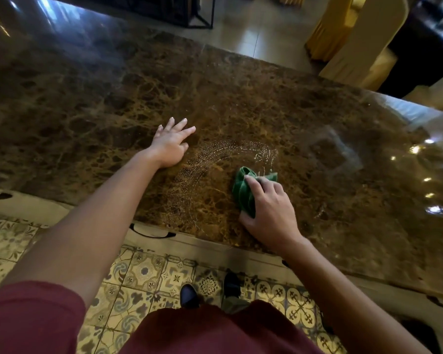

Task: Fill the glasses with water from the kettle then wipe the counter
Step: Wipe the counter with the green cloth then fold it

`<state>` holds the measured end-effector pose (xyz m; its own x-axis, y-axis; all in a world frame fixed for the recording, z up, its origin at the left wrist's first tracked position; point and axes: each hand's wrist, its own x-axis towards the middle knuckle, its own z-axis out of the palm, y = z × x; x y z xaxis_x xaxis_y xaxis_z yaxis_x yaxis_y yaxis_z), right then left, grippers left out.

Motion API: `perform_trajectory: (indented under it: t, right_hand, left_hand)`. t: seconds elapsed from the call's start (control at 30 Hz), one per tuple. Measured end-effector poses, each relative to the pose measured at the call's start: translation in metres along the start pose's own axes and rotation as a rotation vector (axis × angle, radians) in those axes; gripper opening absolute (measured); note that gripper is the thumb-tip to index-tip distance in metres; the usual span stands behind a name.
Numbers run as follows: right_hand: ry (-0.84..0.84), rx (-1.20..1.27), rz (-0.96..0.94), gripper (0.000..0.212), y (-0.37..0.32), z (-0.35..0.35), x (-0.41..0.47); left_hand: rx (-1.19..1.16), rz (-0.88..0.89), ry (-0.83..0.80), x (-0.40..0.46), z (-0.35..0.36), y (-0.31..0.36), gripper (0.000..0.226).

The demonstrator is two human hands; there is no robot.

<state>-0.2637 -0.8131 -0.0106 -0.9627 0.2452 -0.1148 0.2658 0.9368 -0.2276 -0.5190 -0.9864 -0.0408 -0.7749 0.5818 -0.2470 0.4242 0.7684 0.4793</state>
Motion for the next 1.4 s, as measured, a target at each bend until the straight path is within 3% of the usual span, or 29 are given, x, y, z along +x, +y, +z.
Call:
perform_trajectory:
  t: [0.13, 0.27, 0.4, 0.53, 0.77, 0.97, 1.1, 1.17, 1.27, 1.4]
  right_hand:
    - [0.110, 0.339, 0.062, 0.070, 0.022, -0.009, 0.001]
    - [0.410, 0.288, 0.271, 0.070, 0.073, -0.033, 0.039]
    - [0.394, 0.293, 0.407, 0.071, 0.099, -0.036, 0.079]
    - [0.369, 0.334, 0.384, 0.056, 0.102, -0.019, 0.099]
    - [0.275, 0.307, 0.030, 0.049, 0.035, -0.003, 0.119]
    - [0.133, 0.316, -0.393, 0.053, -0.038, 0.031, 0.053]
    - [0.049, 0.378, -0.475, 0.058, -0.032, 0.028, 0.023]
    - [0.052, 0.557, -0.335, 0.056, -0.009, 0.010, 0.020]
    - [0.209, 0.848, 0.087, 0.048, 0.046, -0.031, 0.033]
    - [0.171, 0.791, 0.380, 0.043, 0.111, -0.050, 0.048]
  left_hand:
    - [0.000, 0.005, 0.007, 0.001, 0.002, -0.001, 0.056]
    - [0.012, 0.008, 0.016, 0.002, 0.005, -0.003, 0.056]
    - [0.020, 0.005, 0.020, 0.004, 0.006, -0.005, 0.056]
    - [0.019, 0.004, 0.016, 0.005, 0.006, -0.006, 0.056]
    - [0.045, 0.002, -0.003, 0.007, 0.007, -0.007, 0.056]
    - [0.050, -0.023, 0.004, 0.006, 0.004, -0.002, 0.056]
    - [0.043, -0.021, 0.022, 0.005, 0.005, 0.000, 0.055]
    - [0.037, -0.022, 0.017, 0.004, 0.004, 0.000, 0.055]
    - [0.023, -0.014, 0.010, 0.004, 0.005, -0.002, 0.054]
    - [0.003, 0.001, 0.017, 0.004, 0.005, -0.003, 0.054]
